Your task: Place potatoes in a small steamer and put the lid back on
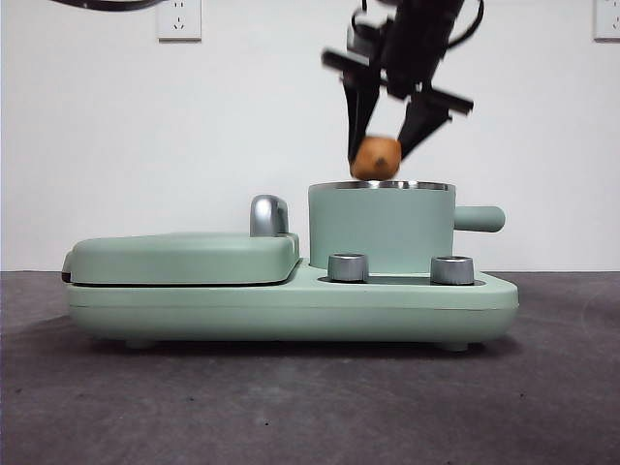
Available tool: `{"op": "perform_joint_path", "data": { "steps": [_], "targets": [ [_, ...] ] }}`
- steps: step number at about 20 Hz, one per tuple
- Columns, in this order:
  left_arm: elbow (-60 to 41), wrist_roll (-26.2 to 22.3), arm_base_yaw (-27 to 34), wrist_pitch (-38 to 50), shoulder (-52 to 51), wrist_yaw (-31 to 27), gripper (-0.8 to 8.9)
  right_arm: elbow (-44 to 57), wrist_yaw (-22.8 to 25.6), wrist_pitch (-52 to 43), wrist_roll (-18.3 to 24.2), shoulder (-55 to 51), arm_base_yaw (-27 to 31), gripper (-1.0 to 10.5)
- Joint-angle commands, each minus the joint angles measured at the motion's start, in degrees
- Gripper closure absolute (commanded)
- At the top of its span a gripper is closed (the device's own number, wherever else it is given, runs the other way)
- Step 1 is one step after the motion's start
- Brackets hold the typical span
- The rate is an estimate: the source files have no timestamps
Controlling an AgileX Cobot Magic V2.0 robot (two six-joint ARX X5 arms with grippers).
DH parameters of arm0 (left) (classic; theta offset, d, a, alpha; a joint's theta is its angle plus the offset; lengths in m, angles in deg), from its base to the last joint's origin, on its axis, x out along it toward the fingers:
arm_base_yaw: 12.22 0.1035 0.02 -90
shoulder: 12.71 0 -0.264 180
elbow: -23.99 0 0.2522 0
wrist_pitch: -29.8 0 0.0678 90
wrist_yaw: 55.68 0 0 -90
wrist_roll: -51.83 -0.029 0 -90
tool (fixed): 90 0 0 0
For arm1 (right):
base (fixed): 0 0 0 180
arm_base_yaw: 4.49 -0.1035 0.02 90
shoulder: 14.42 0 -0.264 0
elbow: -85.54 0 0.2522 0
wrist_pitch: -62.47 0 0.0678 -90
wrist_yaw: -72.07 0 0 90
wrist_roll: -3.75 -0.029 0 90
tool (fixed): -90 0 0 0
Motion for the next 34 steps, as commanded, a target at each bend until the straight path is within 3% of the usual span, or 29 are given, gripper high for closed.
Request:
{"op": "perform_joint_path", "data": {
  "steps": [1, 8, 13, 17, 19, 21, 25, 29, 34],
  "targets": [
    [1.16, 0.22, -0.26, 2.08, 1.27, 0.09, 8.05, -1.66, 0.02, 0.26, 1.18, 3.69, 0.44, 8.1],
    [1.16, 0.28, -0.26, 2.56, 2.49, 0.09, 8.05, -1.64, -0.15, 1.51, 1.16, 5.51, 0.79, 8.0],
    [1.16, 1.7, -0.26, 2.36, 2.49, 0.11, 8.05, -1.64, -0.04, 2.99, 1.14, 5.51, 0.79, 6.4],
    [1.16, 1.73, -0.26, 2.54, 2.49, 0.11, 8.05, -4.17, -0.02, 2.8, 1.14, 4.94, 1.18, 6.3],
    [1.16, 1.73, -0.26, 2.82, 2.8, 0.11, 8.05, -9.35, 0.02, 6.86, 1.68, 3.54, 1.29, 6.3],
    [1.16, 1.73, -0.26, 4.37, 3.8, 0.11, 8.05, -14.1, 0.37, 13.73, 4.94, 0.96, 1.25, 6.3],
    [1.16, 1.46, -0.26, 9.18, 7.96, 0.11, 8.05, -14.99, 3.52, 21.84, 5.55, -5.68, 1.18, 6.3],
    [1.16, 0.63, -0.26, 14.67, 13.86, 0.11, 8.05, -11.28, 4.59, 21.84, 8.02, -13.22, 1.27, 6.3],
    [1.16, -0.68, -0.33, 20.35, 20.68, 0.11, 8.05, 2.8, 5.01, 21.84, 8.59, -25.75, 1.27, 6.3]
  ]
}}
